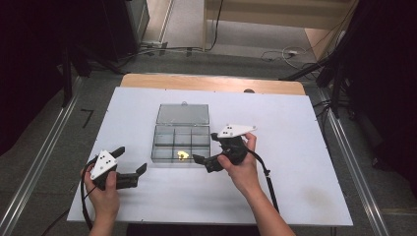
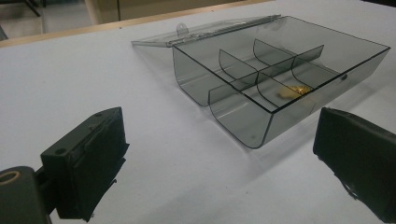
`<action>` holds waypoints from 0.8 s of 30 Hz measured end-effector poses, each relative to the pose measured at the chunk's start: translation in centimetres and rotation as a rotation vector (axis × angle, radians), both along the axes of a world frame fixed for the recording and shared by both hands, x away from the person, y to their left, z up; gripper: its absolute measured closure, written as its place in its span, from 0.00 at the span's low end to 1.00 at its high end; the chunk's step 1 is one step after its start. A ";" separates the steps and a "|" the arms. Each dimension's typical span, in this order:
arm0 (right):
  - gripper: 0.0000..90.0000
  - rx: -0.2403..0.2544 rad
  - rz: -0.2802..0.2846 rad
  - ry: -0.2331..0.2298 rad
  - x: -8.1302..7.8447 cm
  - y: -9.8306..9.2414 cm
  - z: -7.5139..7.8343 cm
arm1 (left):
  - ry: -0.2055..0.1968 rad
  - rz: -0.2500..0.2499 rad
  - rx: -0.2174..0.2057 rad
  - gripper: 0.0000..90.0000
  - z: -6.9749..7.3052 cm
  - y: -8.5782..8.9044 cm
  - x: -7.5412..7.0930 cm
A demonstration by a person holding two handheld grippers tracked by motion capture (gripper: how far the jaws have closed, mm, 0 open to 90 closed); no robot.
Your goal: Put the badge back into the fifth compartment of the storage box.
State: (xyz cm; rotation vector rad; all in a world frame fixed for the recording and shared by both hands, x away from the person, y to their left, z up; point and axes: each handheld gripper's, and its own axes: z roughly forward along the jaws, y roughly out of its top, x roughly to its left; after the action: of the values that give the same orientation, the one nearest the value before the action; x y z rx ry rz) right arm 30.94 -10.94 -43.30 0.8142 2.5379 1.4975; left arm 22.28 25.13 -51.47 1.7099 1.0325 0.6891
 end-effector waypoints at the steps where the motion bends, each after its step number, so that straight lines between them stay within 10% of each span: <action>1: 0.00 0.000 -0.007 -0.002 -0.1 -0.4 0.0 | 0.000 0.000 -0.001 0.03 0.0 0.0 0.0; 24: 0.00 0.045 -0.161 -0.013 -1.2 -9.8 -1.5 | -0.001 0.002 0.006 0.03 0.0 -0.1 0.0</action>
State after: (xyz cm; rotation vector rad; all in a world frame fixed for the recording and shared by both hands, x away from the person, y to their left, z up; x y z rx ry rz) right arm 29.70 -20.76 -44.75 0.9856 2.3734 1.5092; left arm 22.27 25.07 -51.48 1.7138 1.0325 0.6954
